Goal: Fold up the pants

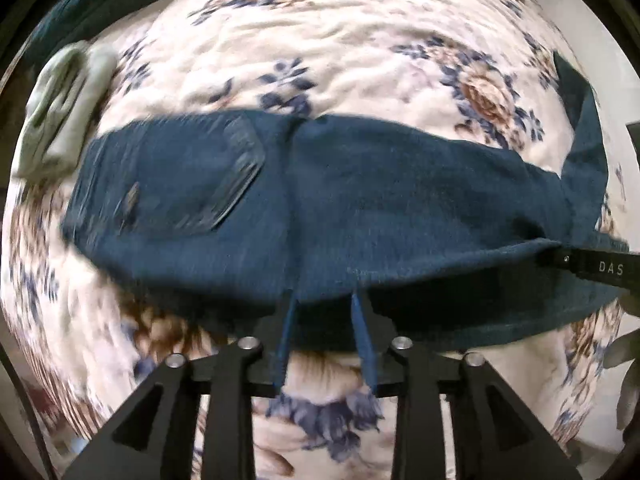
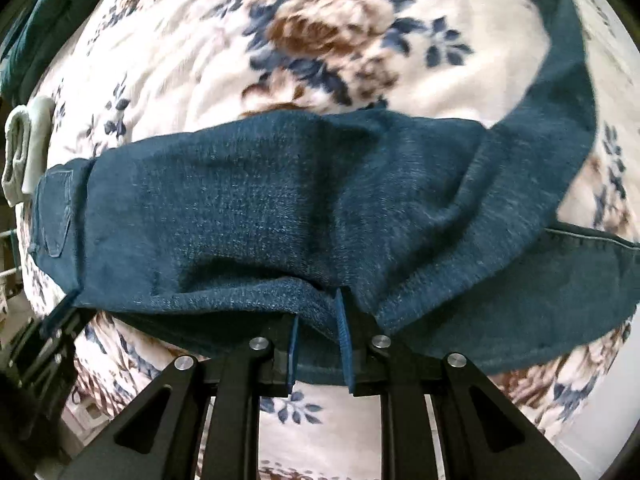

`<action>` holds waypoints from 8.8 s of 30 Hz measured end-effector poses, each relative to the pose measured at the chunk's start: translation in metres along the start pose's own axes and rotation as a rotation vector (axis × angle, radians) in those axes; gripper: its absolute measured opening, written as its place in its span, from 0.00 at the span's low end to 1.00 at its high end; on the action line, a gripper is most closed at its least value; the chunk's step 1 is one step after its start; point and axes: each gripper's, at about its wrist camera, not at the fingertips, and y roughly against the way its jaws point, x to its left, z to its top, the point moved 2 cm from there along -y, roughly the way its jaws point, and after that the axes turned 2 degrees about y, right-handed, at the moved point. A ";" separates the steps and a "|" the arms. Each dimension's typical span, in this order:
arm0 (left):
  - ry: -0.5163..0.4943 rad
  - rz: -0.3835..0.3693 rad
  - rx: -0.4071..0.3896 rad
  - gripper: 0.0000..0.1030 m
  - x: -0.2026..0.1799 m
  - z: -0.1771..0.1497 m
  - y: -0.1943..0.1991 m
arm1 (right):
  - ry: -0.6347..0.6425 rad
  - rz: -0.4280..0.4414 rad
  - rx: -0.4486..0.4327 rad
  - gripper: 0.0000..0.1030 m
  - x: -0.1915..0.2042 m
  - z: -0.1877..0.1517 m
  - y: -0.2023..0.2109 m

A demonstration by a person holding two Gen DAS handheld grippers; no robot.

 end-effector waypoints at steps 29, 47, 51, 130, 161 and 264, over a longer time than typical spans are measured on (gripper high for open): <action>0.850 -0.099 0.040 0.33 0.205 -0.002 -0.066 | -0.367 -0.247 -0.186 0.63 -0.093 0.116 0.025; 0.694 -0.027 0.010 0.39 0.159 0.015 -0.075 | -0.939 0.209 -0.122 0.38 -0.252 -0.083 -0.008; 0.660 0.000 -0.003 0.39 0.142 0.009 -0.065 | -0.972 0.193 -0.244 0.74 -0.265 -0.101 0.018; 0.579 -0.097 -0.160 0.30 0.227 -0.052 0.000 | -0.802 0.402 -0.269 0.59 -0.079 -0.160 -0.034; 0.199 -0.144 -0.229 0.71 0.118 0.100 -0.038 | 0.088 0.483 -0.100 0.04 0.116 0.064 -0.006; -0.100 0.021 -0.060 0.63 -0.223 -0.016 -0.069 | -0.967 0.128 -0.362 0.29 -0.562 -0.181 0.032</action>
